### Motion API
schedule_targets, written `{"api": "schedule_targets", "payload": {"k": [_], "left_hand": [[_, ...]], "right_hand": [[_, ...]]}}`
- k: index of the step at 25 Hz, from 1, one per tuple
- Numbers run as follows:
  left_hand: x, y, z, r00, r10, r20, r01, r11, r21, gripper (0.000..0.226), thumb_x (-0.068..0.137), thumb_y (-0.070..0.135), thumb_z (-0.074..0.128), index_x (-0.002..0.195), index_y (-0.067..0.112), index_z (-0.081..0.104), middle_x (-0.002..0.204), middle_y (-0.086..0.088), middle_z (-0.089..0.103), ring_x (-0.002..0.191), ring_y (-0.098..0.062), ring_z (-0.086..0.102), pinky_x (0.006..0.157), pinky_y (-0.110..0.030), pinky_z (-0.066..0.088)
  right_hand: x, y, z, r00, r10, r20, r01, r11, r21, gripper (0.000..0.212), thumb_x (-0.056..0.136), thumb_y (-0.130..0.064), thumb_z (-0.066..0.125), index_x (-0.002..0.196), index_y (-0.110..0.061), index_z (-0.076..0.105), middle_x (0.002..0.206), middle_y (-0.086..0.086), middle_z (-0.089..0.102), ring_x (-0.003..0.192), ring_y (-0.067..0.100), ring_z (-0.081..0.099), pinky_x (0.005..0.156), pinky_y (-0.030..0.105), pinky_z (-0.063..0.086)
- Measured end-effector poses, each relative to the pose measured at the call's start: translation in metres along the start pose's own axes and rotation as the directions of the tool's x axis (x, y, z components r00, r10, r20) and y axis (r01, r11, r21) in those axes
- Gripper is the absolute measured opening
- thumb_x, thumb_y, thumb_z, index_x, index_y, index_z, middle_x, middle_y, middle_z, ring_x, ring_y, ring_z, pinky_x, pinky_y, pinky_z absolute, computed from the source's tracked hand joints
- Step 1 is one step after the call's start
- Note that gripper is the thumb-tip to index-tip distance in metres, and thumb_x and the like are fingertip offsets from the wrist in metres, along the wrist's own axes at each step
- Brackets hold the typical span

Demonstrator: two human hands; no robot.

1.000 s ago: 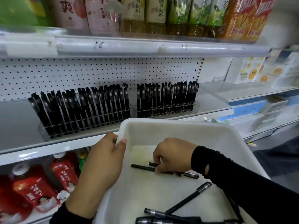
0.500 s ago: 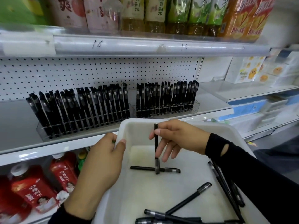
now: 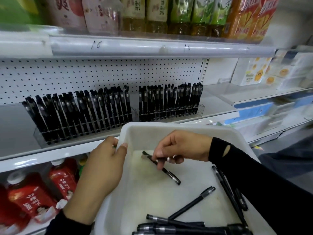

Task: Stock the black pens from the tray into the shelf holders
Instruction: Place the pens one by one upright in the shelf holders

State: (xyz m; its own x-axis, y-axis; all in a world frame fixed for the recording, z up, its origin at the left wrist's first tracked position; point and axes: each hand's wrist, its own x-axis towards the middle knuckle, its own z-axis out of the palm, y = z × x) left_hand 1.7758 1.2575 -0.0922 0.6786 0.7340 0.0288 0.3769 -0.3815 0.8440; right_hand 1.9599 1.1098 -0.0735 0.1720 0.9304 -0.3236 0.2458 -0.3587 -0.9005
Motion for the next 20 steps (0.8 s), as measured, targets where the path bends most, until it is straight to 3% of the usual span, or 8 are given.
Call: {"api": "schedule_targets", "payload": {"k": [2, 4, 7, 9, 12, 14, 17, 20], "left_hand": [[-0.001, 0.001, -0.001, 1.0, 0.006, 0.0, -0.006, 1.0, 0.0, 0.022, 0.099, 0.04, 0.049, 0.086, 0.026, 0.06, 0.077, 0.002, 0.071, 0.073, -0.019, 0.066, 0.071, -0.039, 0.054], [0.0, 0.002, -0.001, 1.0, 0.009, 0.005, -0.009, 1.0, 0.004, 0.022, 0.099, 0.04, 0.048, 0.086, 0.026, 0.06, 0.077, 0.001, 0.071, 0.073, -0.019, 0.066, 0.071, -0.04, 0.054], [-0.001, 0.003, -0.001, 1.0, 0.004, 0.01, -0.004, 1.0, 0.011, 0.024, 0.098, 0.042, 0.047, 0.086, 0.026, 0.06, 0.078, 0.0, 0.072, 0.074, -0.02, 0.067, 0.074, -0.044, 0.055], [-0.003, 0.004, -0.001, 1.0, 0.009, 0.005, -0.009, 1.0, 0.02, 0.024, 0.098, 0.043, 0.047, 0.086, 0.026, 0.06, 0.078, 0.0, 0.071, 0.073, -0.02, 0.066, 0.075, -0.045, 0.055], [-0.003, 0.004, -0.001, 1.0, 0.007, 0.005, -0.007, 0.999, 0.041, 0.023, 0.099, 0.042, 0.047, 0.088, 0.026, 0.061, 0.081, 0.001, 0.07, 0.074, -0.018, 0.066, 0.076, -0.044, 0.055], [-0.003, 0.004, -0.001, 1.0, 0.007, 0.007, -0.007, 0.999, 0.053, 0.023, 0.099, 0.041, 0.047, 0.089, 0.025, 0.061, 0.081, 0.001, 0.07, 0.075, -0.018, 0.065, 0.076, -0.044, 0.055], [-0.005, 0.006, 0.0, 1.0, 0.008, 0.001, -0.008, 0.998, 0.063, 0.023, 0.099, 0.041, 0.047, 0.088, 0.025, 0.06, 0.08, 0.001, 0.07, 0.075, -0.017, 0.065, 0.076, -0.042, 0.055], [-0.009, 0.009, 0.002, 1.0, 0.018, 0.014, -0.019, 0.997, 0.079, 0.024, 0.099, 0.041, 0.046, 0.089, 0.024, 0.06, 0.081, 0.002, 0.069, 0.075, -0.017, 0.065, 0.077, -0.044, 0.054]], "right_hand": [[-0.001, 0.0, -0.001, 0.999, 0.042, 0.032, -0.041, 0.999, -0.028, 0.01, 0.094, -0.008, 0.063, 0.09, -0.012, 0.07, 0.083, 0.009, 0.074, 0.06, 0.01, 0.047, 0.05, 0.016, 0.039], [-0.005, 0.0, -0.006, 0.993, 0.086, 0.084, -0.087, 0.996, 0.003, 0.016, 0.092, -0.001, 0.064, 0.084, -0.015, 0.062, 0.082, 0.011, 0.073, 0.058, 0.01, 0.053, 0.049, 0.015, 0.043], [-0.013, -0.004, -0.015, 0.989, 0.076, 0.125, -0.089, 0.99, 0.11, 0.026, 0.088, 0.001, 0.066, 0.089, -0.018, 0.048, 0.083, 0.013, 0.073, 0.06, 0.012, 0.061, 0.049, 0.016, 0.046], [-0.017, -0.01, -0.023, 0.996, 0.034, 0.082, -0.047, 0.987, 0.151, 0.026, 0.087, 0.0, 0.066, 0.101, -0.013, 0.048, 0.087, 0.013, 0.074, 0.063, 0.013, 0.062, 0.05, 0.017, 0.047], [-0.017, -0.024, -0.036, 0.991, -0.04, -0.124, 0.056, 0.99, 0.129, 0.02, 0.092, 0.0, 0.063, 0.109, -0.007, 0.054, 0.099, 0.017, 0.074, 0.068, 0.015, 0.064, 0.054, 0.019, 0.051], [-0.009, -0.031, -0.045, 0.947, -0.081, -0.31, 0.115, 0.989, 0.096, 0.009, 0.096, -0.005, 0.06, 0.105, -0.007, 0.059, 0.101, 0.017, 0.075, 0.071, 0.016, 0.066, 0.058, 0.021, 0.054], [0.018, -0.031, -0.062, 0.796, -0.097, -0.597, 0.142, 0.99, 0.028, 0.01, 0.1, -0.014, 0.059, 0.102, -0.007, 0.064, 0.101, 0.018, 0.075, 0.077, 0.019, 0.072, 0.069, 0.026, 0.06], [0.051, -0.027, -0.077, 0.672, -0.101, -0.734, 0.065, 0.995, -0.078, 0.017, 0.102, -0.018, 0.055, 0.109, -0.006, 0.065, 0.104, 0.015, 0.071, 0.087, 0.022, 0.074, 0.081, 0.033, 0.062]]}}
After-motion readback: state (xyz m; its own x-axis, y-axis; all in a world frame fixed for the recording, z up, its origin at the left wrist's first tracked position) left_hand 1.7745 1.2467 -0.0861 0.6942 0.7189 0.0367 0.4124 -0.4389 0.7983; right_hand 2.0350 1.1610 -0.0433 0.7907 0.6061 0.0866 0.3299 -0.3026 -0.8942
